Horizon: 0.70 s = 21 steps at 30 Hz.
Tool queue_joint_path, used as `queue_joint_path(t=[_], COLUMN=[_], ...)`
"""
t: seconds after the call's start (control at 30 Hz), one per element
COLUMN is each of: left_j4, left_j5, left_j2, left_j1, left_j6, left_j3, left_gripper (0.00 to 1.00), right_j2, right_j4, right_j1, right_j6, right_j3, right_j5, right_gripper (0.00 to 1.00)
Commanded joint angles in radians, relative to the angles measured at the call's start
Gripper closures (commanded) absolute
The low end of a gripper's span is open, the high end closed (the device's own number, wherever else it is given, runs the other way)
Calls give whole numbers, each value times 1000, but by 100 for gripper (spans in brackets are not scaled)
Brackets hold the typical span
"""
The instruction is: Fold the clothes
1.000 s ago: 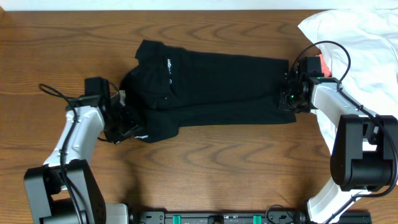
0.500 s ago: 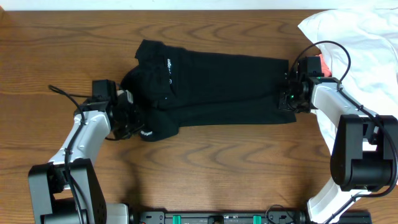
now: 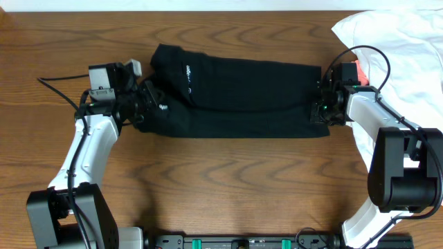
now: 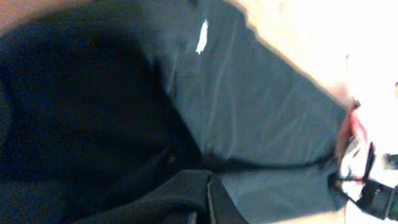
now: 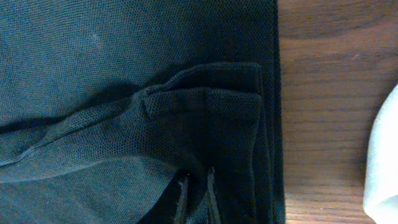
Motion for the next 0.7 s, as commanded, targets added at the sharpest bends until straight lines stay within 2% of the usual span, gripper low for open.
queue_joint_path(t=[0.0,0.4,0.53,0.63,0.67], left_j4=[37,226,236,244,253], left_j5=[-65,-87,-164,-192,-194], left_j2=[-8,11,33,68,84], left_j1=[3,-27,-69,-96,-101], left_j6=[-66,-65,-62,-53,-50], left_j3=[15,15,15,15,15], left_gripper=[94,94,90,78,78], right_j2=[26,26,26,26,26], right_j4=[-18,-14,-14,-16,-18], right_j1=[9,8,8,9,9], right_j6=[-6,-6,-7,-7,-7], right_j3=[-32,-32,-32,-32,-32], right_j5=[3,3,3,3,3], right_gripper=[89,89,90,90,89])
